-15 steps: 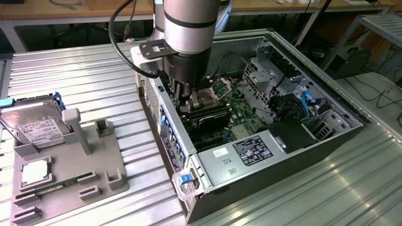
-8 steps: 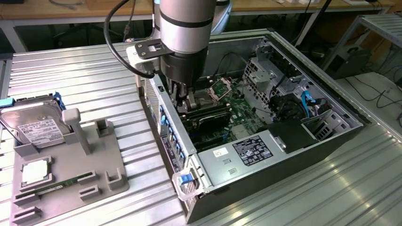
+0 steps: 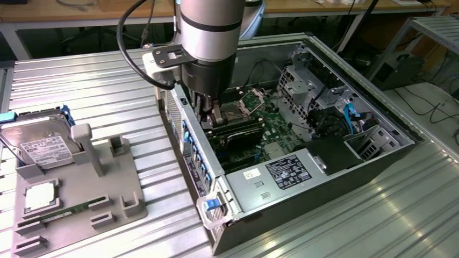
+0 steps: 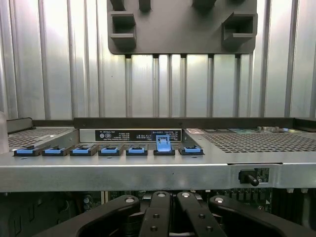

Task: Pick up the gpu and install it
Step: 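Insert the gpu into the slot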

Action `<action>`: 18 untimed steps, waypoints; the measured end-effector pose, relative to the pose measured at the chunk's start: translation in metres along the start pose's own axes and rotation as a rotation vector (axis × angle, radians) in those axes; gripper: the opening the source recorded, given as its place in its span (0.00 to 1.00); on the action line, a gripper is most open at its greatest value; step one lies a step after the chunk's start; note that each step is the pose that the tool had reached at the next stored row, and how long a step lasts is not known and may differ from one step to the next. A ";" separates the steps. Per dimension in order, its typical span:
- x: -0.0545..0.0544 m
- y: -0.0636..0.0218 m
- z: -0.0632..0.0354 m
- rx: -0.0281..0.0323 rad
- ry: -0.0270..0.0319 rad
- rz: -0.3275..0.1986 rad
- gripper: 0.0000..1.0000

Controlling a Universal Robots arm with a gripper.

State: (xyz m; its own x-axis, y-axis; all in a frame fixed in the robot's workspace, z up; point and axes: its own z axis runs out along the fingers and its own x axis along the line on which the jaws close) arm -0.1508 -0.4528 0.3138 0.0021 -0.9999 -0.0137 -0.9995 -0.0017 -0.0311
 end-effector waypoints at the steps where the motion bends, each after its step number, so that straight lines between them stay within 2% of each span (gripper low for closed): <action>1: 0.000 0.0000 0.0000 0.0000 0.0000 0.000 0.11; 6: 0.000 0.0001 0.0001 0.0000 0.0001 0.000 0.11; 11: 0.000 0.0021 0.0059 0.0001 0.0000 0.000 0.11; 18: 0.000 0.0016 0.0047 0.0000 -0.0002 0.000 0.11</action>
State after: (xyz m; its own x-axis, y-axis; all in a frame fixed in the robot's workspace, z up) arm -0.1522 -0.4528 0.3090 0.0019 -0.9999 -0.0140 -0.9995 -0.0014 -0.0311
